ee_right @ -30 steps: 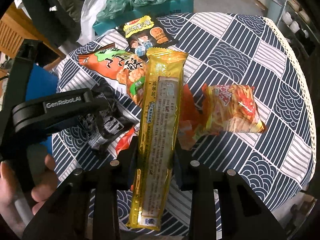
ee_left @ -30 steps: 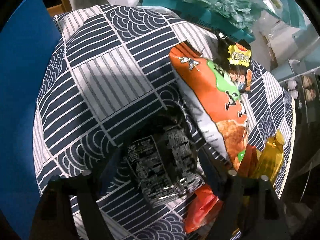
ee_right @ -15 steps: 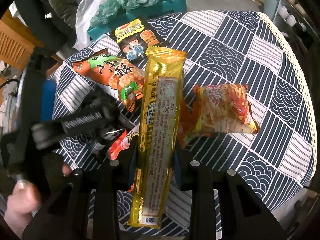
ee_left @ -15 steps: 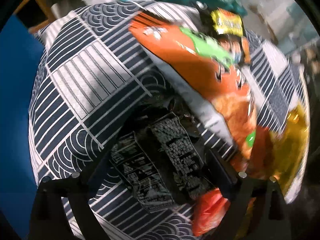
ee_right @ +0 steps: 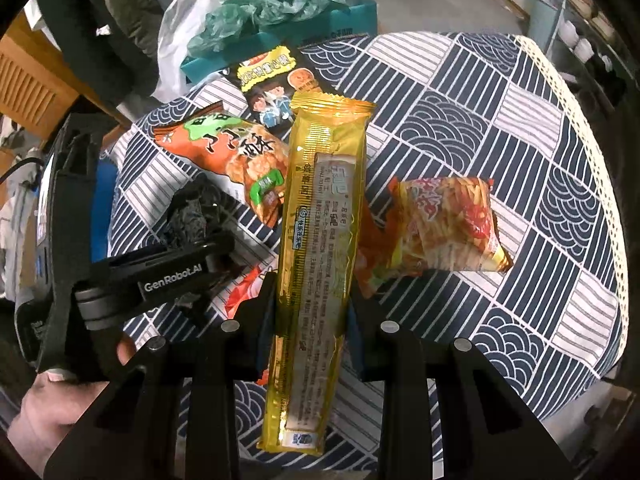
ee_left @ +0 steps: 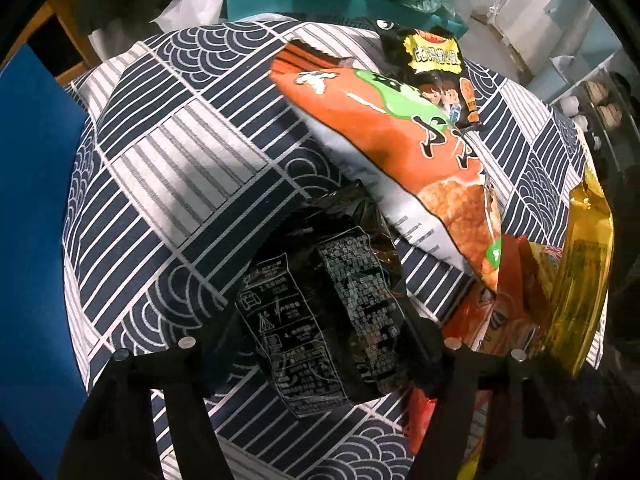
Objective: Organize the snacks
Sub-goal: 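Lift and carry the black bag and yellow bar over the cardboard box with both tools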
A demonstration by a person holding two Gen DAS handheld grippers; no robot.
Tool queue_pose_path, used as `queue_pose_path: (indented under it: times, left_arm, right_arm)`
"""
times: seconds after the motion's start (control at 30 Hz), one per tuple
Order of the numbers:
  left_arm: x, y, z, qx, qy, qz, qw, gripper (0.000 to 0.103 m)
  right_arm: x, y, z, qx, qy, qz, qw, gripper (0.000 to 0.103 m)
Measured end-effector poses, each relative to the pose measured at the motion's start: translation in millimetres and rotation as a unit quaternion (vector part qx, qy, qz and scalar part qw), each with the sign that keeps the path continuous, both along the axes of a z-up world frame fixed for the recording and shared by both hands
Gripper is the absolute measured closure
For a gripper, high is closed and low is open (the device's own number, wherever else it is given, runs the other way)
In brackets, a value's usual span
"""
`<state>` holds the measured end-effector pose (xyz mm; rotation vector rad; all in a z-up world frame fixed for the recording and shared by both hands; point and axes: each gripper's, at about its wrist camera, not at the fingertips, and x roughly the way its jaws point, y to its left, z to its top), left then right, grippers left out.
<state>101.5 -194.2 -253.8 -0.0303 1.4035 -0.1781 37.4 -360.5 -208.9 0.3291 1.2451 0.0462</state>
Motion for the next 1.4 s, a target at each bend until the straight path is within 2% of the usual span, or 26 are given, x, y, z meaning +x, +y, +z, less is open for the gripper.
queue_pose_path:
  times: [0.27, 0.73, 1.4]
  left_arm:
    - [-4.2, 34.6, 29.4, -0.004, -0.015, 0.009, 0.9998, 0.031]
    - [-30.8, 66.4, 102.0, 0.006, -0.095, -0.001, 0.9954, 0.031]
    - [-66.2, 118.7, 171.2, -0.006, -0.167, 0.002, 0.9859, 0.031]
  right_arm:
    - [-1.4, 9.8, 15.2, -0.008, -0.019, 0.011, 1.000, 0.074]
    - [-4.2, 37.6, 50.2, -0.006, -0.055, 0.035, 0.998, 0.074]
    - [-6.1, 90.3, 101.0, -0.010, -0.106, 0.086, 0.991, 0.074]
